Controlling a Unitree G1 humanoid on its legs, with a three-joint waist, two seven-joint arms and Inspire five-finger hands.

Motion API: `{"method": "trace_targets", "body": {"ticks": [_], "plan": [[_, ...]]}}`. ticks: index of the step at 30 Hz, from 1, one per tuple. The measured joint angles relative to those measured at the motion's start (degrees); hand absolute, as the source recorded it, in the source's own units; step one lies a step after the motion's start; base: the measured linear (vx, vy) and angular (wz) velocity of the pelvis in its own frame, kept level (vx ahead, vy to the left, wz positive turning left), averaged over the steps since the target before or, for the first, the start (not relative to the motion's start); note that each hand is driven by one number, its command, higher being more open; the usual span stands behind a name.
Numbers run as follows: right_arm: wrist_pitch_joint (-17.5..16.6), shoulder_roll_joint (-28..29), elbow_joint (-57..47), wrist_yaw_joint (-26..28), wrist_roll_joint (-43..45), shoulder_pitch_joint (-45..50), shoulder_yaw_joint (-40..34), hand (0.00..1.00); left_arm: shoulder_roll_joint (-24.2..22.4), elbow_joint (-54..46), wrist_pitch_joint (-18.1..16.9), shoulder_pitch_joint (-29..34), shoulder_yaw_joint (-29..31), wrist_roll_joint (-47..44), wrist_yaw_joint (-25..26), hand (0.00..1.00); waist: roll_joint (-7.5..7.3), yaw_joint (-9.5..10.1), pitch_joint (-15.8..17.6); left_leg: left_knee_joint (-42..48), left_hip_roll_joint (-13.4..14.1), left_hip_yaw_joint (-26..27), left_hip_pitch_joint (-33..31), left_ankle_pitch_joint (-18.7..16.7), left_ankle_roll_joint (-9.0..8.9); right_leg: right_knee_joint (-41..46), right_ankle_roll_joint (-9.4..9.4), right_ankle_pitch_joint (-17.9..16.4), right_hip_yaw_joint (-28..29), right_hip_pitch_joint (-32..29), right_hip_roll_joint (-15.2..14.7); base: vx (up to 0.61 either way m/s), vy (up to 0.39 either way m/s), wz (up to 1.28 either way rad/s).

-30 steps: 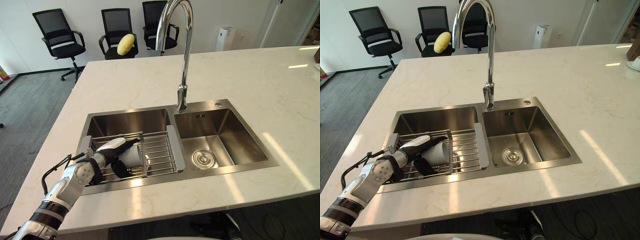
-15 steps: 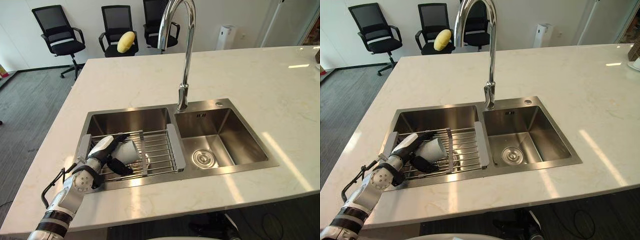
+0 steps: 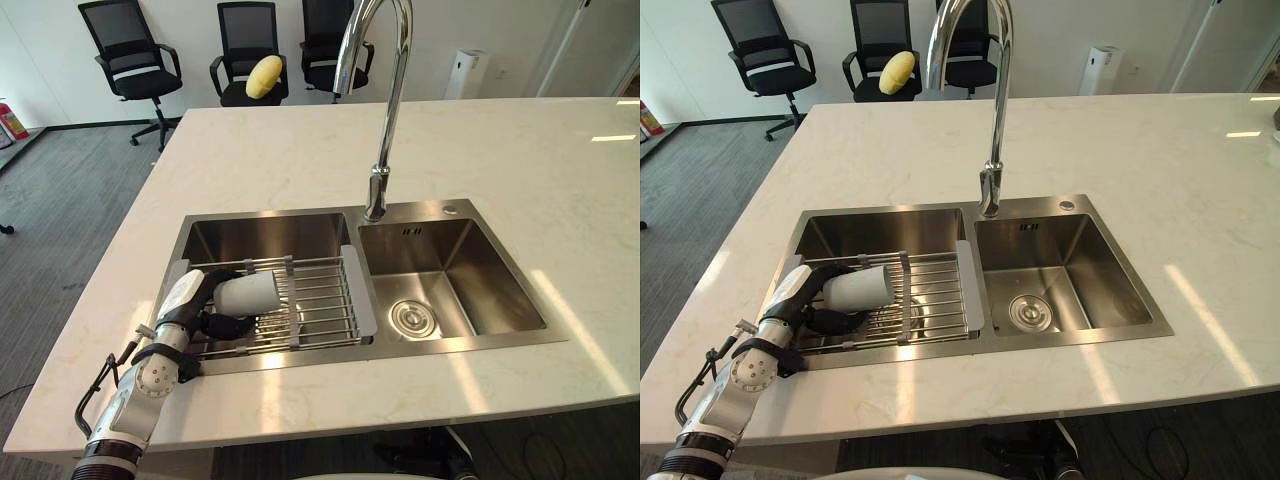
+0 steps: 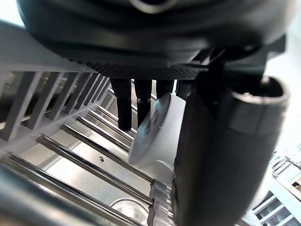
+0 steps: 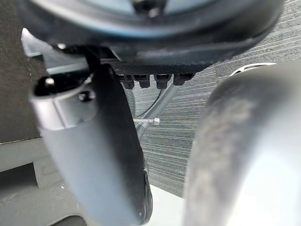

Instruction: Walk over to the sink, pick up the cup, carry it to the dishwasher, place the cup inside the dishwasher, then close the dishwasher door

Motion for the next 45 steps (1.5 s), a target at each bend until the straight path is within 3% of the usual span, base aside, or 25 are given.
{"method": "trace_targets", "body": {"ticks": [13,22,45], "plan": [[0.0,0.0,0.1,0.0,0.0,0.0,0.0,1.0,0.0,-0.2,-0.8,0.2,0.0,-0.9,-0.1,0.0,-0.07,-0.01,0.0,0.1,0.0,-0.3,-0.3,0.0,0.05,0.0,0.0,0.0,-0.2,0.0,0.0,0.0,-0.001,0.01],[0.0,0.1,0.2,-0.3,0.0,-0.1,-0.1,1.0,0.0,-1.0,-2.6,0.9,0.0,-8.0,-1.6,0.0,-0.28,0.0,0.0,0.1,0.0,-0.3,-0.3,0.0,0.09,0.0,-0.01,0.0,-0.2,-0.1,0.0,0.0,0.0,0.0],[-0.2,1.6,2.2,-2.7,0.0,-0.5,-2.1,1.0,-11.5,-5.9,-4.2,7.7,0.2,-49.5,-16.2,0.0,-0.72,0.06,-0.2,0.1,-0.1,-0.5,-0.4,0.0,0.24,0.0,-0.01,0.0,-0.3,0.0,-0.1,0.0,0.0,0.0]]}}
